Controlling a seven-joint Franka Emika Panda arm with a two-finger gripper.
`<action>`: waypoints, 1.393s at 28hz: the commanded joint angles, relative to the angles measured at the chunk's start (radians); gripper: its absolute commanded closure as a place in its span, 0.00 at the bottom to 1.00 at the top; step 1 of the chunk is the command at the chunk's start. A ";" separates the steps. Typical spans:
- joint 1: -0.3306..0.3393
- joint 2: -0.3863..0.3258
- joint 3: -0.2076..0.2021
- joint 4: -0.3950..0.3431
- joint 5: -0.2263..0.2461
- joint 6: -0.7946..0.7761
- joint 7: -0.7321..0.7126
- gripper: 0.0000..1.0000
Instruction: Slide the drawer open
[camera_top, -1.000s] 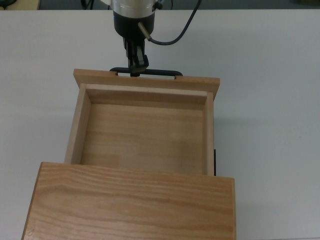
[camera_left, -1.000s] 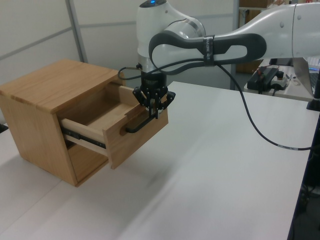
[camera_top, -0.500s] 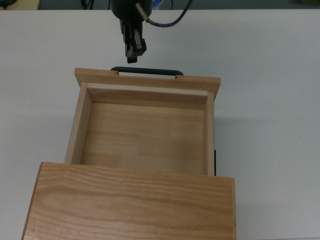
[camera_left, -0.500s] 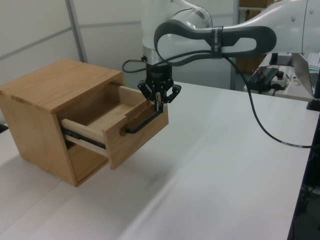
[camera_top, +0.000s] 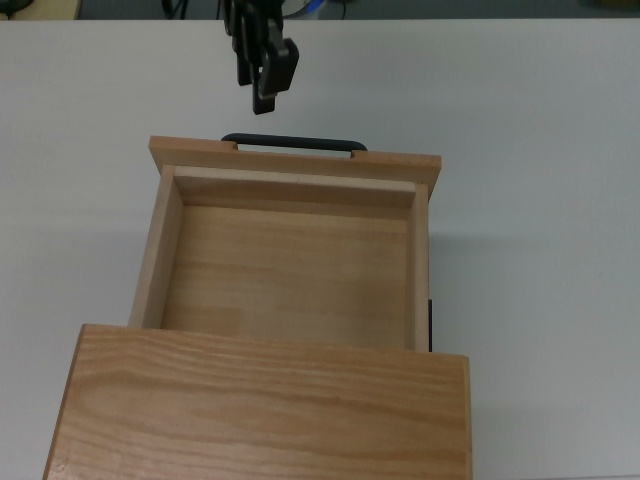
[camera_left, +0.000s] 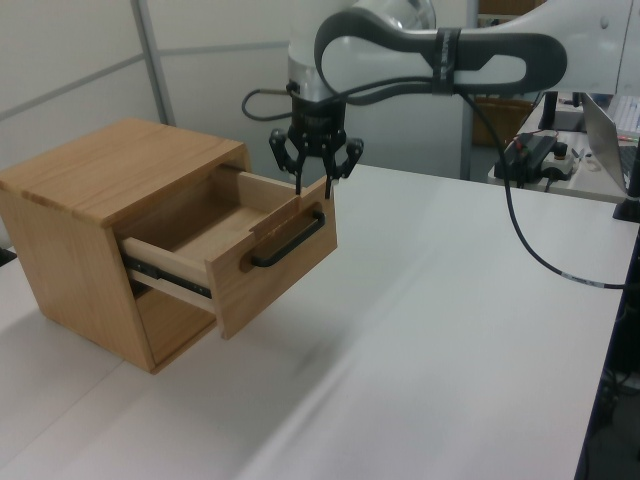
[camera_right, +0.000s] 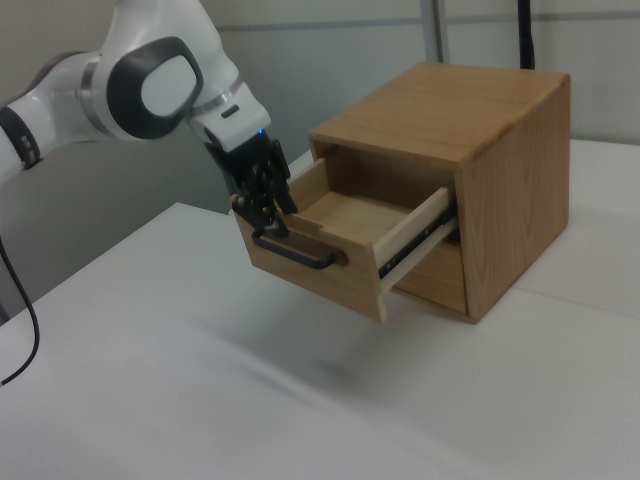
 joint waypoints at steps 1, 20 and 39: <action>-0.001 -0.022 -0.013 0.019 0.009 -0.007 -0.165 0.00; -0.001 -0.090 -0.013 0.007 0.013 -0.152 -0.922 0.00; 0.000 -0.049 -0.054 0.005 0.015 -0.192 -1.323 0.00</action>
